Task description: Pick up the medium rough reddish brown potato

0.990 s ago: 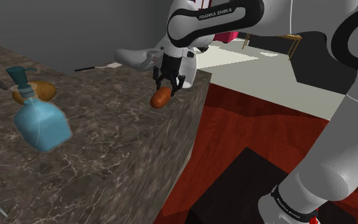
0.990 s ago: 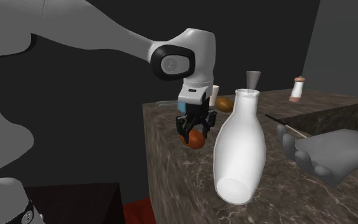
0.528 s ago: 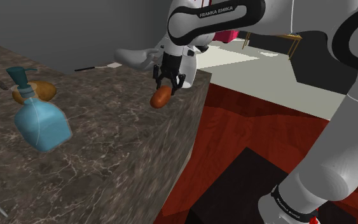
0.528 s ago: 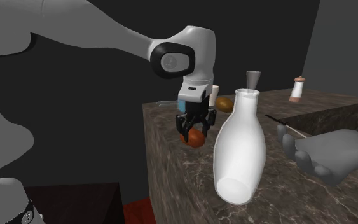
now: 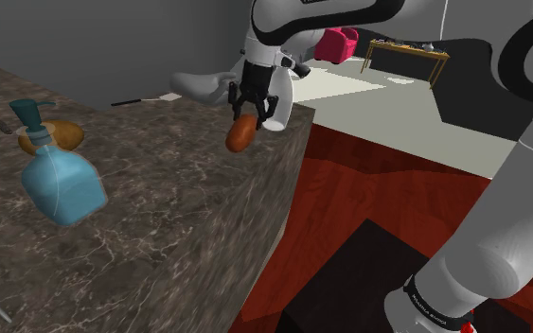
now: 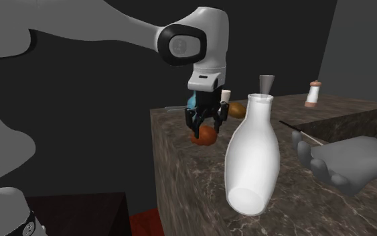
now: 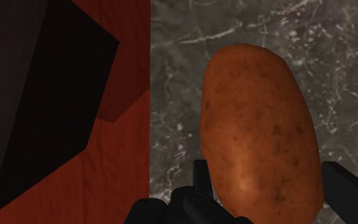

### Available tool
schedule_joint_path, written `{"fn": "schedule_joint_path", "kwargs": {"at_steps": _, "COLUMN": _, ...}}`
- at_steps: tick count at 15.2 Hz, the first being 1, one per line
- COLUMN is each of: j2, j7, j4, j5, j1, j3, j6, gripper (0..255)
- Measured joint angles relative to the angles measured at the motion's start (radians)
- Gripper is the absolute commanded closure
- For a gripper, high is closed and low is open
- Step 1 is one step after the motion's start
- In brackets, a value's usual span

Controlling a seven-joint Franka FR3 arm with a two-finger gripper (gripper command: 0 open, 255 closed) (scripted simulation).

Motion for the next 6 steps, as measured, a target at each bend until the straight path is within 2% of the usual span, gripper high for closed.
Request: {"fn": "schedule_joint_path", "kwargs": {"at_steps": 6, "j2": -0.004, "j7": 0.007, "j4": 0.07, "j5": -0.001, "j1": -0.001, "j3": 0.0, "j6": -0.073, "gripper": 255}}
